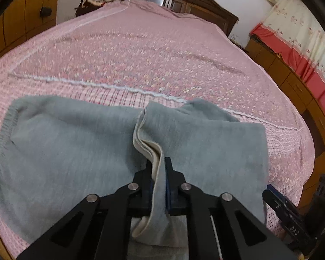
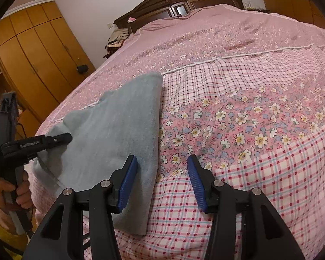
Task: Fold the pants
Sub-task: 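Lift the seam with the left gripper and fold it over the other half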
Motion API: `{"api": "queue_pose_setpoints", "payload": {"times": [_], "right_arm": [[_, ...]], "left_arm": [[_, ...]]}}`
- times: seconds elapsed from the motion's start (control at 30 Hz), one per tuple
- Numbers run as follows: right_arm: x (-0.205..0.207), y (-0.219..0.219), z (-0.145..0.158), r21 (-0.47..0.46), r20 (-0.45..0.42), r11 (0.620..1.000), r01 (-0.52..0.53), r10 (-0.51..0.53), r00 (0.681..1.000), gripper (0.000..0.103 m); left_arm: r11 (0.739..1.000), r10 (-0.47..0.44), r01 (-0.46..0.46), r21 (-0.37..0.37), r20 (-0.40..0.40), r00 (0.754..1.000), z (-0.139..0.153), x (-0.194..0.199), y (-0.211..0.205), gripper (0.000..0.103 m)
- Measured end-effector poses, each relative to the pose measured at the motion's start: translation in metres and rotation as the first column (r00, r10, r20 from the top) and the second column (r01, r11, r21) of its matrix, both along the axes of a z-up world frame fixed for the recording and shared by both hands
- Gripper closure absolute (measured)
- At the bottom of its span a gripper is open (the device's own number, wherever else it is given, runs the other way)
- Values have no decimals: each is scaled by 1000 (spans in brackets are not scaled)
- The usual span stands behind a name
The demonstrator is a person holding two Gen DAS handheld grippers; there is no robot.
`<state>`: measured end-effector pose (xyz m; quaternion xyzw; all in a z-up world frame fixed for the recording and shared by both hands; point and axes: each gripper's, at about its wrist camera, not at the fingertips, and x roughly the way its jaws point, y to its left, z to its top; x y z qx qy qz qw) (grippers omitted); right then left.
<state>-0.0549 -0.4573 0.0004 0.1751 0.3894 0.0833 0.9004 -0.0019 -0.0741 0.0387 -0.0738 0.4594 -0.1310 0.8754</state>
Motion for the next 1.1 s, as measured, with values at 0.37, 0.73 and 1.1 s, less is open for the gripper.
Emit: {"api": "queue_pose_setpoints", "payload": {"times": [0.37, 0.73, 1.1], "right_arm": [[-14, 8, 14, -55, 15, 997, 48, -47, 999, 54], [-28, 6, 34, -63, 58, 995, 75, -72, 996, 54], [-26, 24, 33, -80, 49, 996, 31, -27, 998, 54]], "left_arm": [[999, -30, 34, -34, 97, 995, 49, -22, 1, 96], [997, 0, -17, 74, 225, 974, 85, -32, 22, 96], [988, 96, -120, 93, 234, 968, 94, -26, 80, 96]]}}
